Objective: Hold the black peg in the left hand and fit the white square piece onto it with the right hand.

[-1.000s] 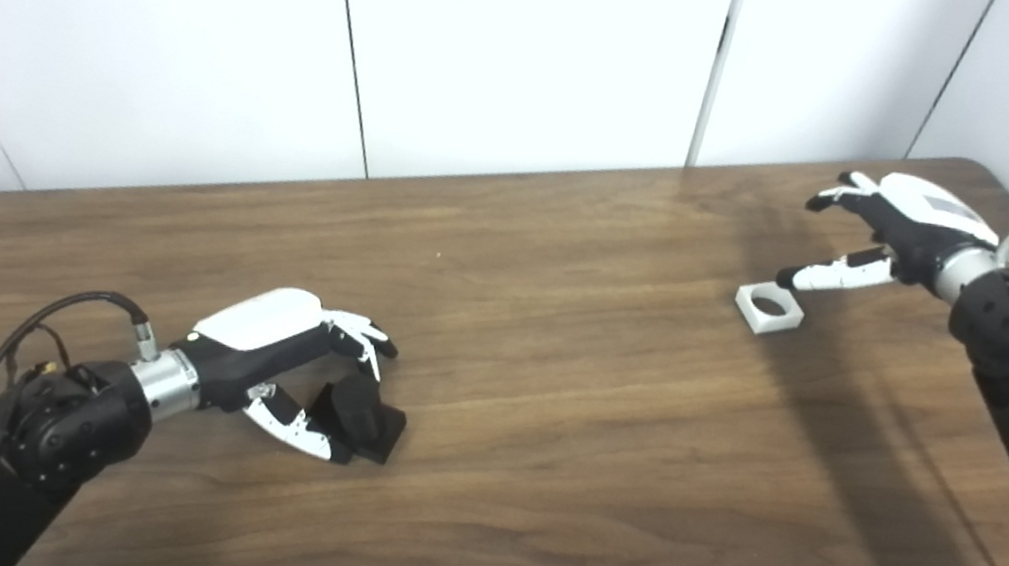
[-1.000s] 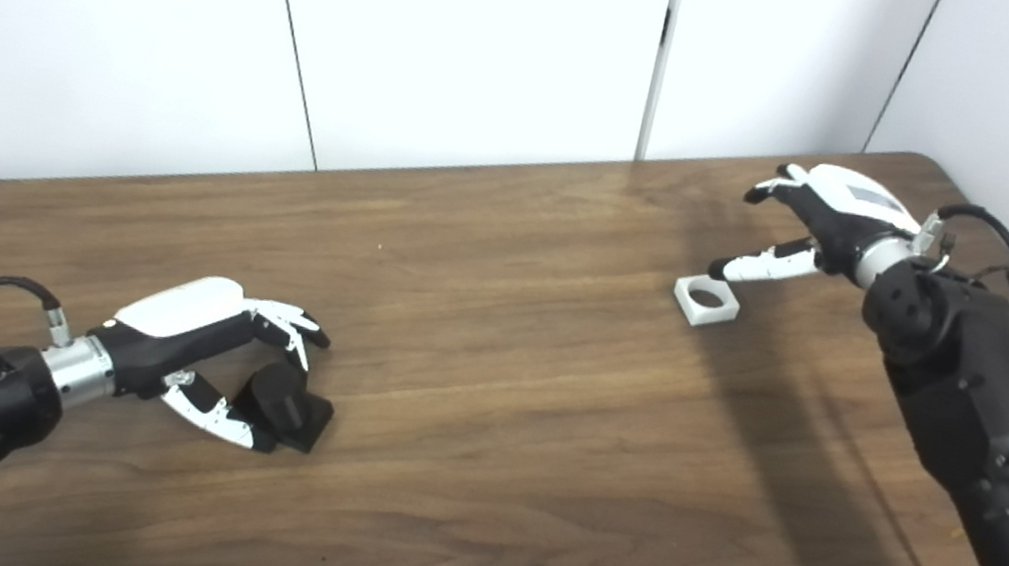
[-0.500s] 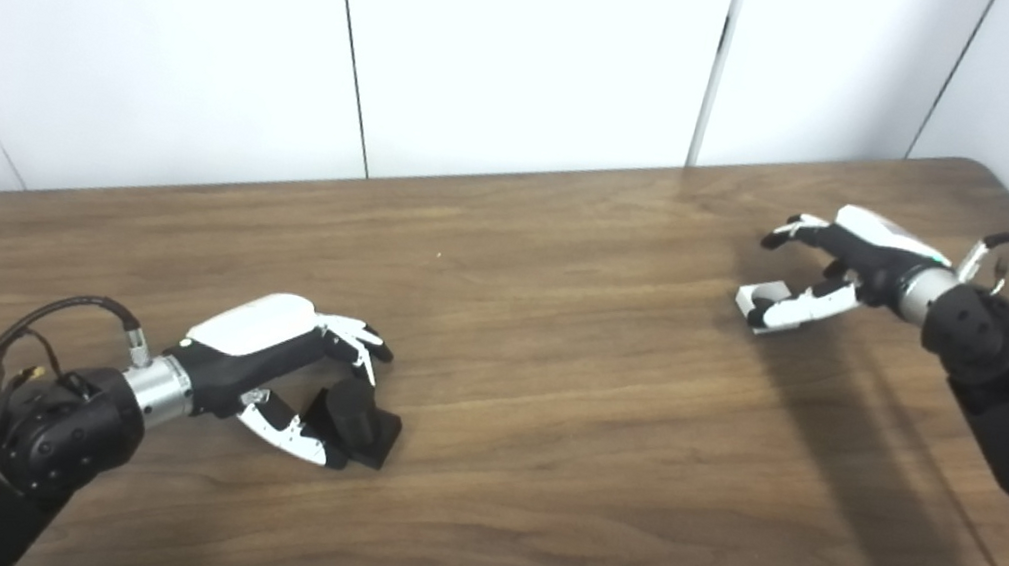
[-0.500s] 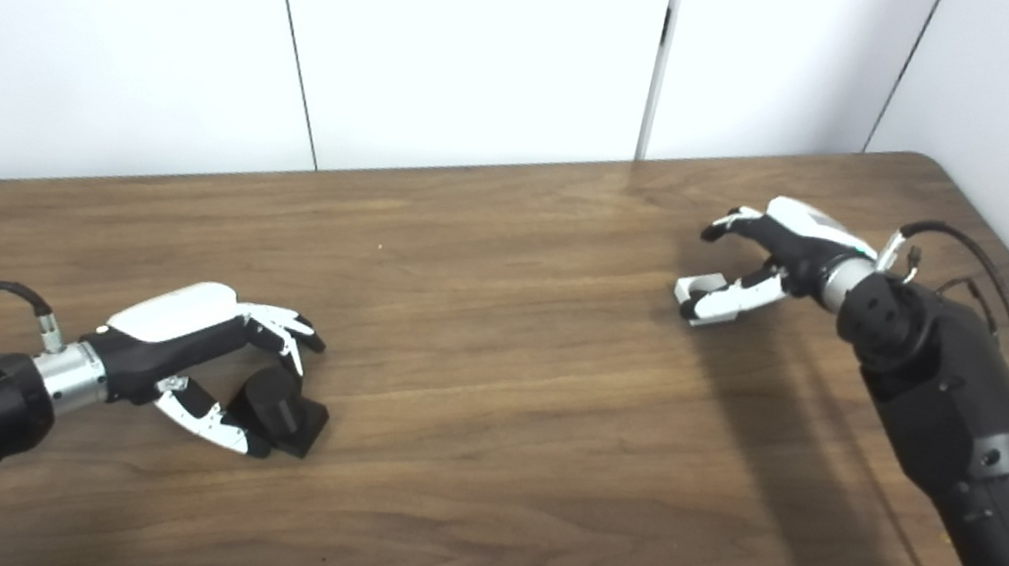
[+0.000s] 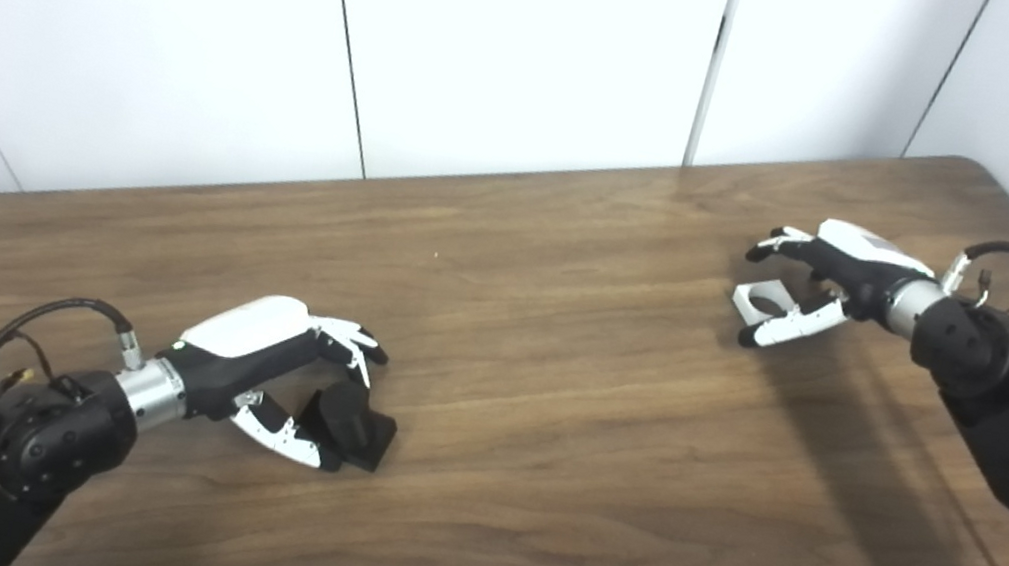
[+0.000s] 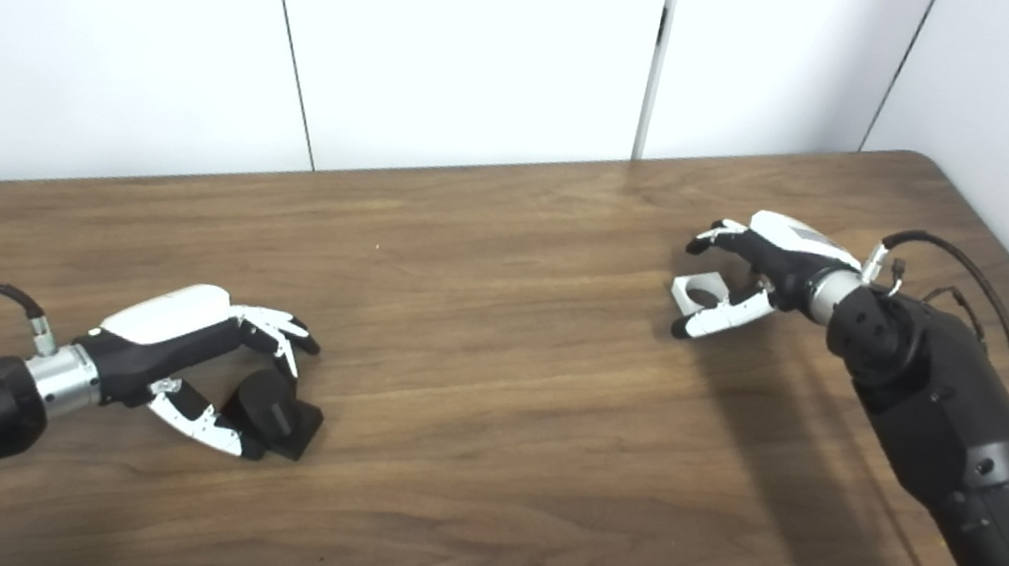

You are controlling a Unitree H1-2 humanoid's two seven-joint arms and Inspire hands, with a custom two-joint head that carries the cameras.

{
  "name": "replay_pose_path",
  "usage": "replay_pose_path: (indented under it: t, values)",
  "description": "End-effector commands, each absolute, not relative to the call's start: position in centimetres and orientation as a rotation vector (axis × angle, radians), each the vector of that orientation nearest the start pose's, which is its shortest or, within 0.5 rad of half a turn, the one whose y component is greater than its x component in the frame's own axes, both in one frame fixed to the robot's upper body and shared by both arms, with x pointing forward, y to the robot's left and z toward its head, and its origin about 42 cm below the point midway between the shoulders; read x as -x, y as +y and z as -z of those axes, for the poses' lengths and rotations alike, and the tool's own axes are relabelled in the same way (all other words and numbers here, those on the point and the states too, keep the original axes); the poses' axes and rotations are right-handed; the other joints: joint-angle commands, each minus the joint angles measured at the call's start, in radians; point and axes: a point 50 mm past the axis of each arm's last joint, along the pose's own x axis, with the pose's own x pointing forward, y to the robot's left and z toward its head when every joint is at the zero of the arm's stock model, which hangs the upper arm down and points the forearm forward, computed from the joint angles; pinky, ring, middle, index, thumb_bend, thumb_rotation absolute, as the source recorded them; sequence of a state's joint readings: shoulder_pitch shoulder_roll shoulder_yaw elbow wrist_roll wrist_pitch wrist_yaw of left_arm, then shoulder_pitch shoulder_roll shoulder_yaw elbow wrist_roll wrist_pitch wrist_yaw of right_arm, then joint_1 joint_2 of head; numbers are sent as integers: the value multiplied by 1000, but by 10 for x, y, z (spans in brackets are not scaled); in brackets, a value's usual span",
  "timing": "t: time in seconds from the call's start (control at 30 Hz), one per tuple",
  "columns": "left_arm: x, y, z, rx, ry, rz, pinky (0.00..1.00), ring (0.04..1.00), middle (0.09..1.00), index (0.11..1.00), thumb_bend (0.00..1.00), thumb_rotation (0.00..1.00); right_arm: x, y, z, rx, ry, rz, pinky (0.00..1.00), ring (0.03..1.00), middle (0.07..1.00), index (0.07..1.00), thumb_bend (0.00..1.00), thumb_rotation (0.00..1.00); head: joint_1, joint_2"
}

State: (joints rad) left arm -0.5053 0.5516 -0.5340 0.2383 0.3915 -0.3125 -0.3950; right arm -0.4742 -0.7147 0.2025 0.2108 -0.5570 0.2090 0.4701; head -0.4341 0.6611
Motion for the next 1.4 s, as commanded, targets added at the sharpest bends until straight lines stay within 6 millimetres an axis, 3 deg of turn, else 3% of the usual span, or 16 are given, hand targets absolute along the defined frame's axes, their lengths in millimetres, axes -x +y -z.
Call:
replay_pose_path:
  t: [0.0, 0.4, 0.7, 1.37]
  values:
    - [-371, 271, -123, -1242, -13, 1044, 867, 900, 848, 491, 522, 60, -417, -390, -241, 1304, 199, -302, 847, 956, 973, 846, 816, 348, 0, 2]
    - [-370, 275, -122, -1244, -14, 1032, 864, 898, 843, 491, 522, 59, -418, -398, -233, 1337, 222, -306, 832, 943, 957, 827, 788, 192, 6, 7]
    - [-367, 275, -124, -1262, -15, 1033, 874, 901, 846, 491, 522, 60, -417, -404, -227, 1359, 244, -294, 803, 923, 946, 817, 772, 201, 9, 11]
    - [-364, 276, -121, -1240, -11, 1028, 858, 894, 839, 490, 523, 59, -432, -398, -217, 1376, 251, -261, 776, 899, 902, 677, 667, 203, 28, 21]
